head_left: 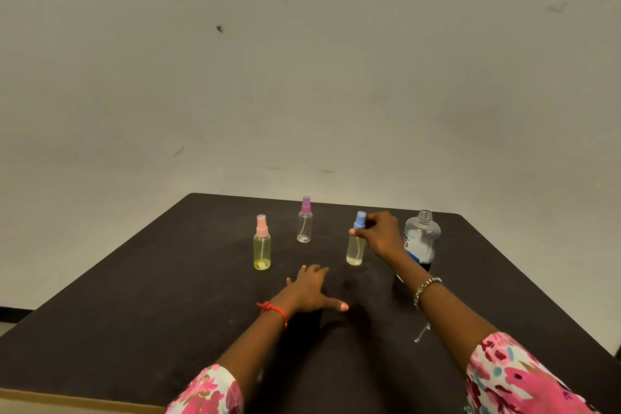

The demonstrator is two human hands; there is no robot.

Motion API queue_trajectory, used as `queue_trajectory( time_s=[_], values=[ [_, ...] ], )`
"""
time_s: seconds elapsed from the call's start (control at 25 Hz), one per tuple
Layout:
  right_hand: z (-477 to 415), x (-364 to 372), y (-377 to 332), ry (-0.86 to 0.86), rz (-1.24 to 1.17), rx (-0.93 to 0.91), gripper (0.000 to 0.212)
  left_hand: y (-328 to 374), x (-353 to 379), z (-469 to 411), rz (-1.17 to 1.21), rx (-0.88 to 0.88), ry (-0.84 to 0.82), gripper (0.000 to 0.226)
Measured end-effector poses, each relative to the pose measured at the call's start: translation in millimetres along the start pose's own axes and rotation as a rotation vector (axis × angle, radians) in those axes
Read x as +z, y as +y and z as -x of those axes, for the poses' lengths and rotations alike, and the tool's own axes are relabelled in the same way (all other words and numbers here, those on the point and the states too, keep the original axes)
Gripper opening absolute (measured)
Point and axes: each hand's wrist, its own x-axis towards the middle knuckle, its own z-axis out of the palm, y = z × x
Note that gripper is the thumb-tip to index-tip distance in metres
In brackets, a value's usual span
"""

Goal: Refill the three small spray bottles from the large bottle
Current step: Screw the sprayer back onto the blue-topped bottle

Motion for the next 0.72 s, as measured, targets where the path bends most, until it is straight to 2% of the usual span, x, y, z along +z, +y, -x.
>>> queue_trajectory(
  time_s=[0.16, 0.6, 0.72],
  values=[
    [-13.7, 6.3, 20.2, 0.004, 0.053, 0.07, 0.023, -9.4, 5.5, -6.9, -0.122, -0.009, -0.082, 0.098],
    [-21.0, 21.5, 37.2, 0.012, 0.098, 0.064, 0.031, -7.1, 4.0, -3.7, -0.136, -0.005, -0.103, 0.096],
    [-21.2, 22.4, 38.2, -0.032, 0.125, 0.088, 0.032, -6.0, 3.3, -2.2, -0.133, -0.003, -0.101, 0.095]
  ],
)
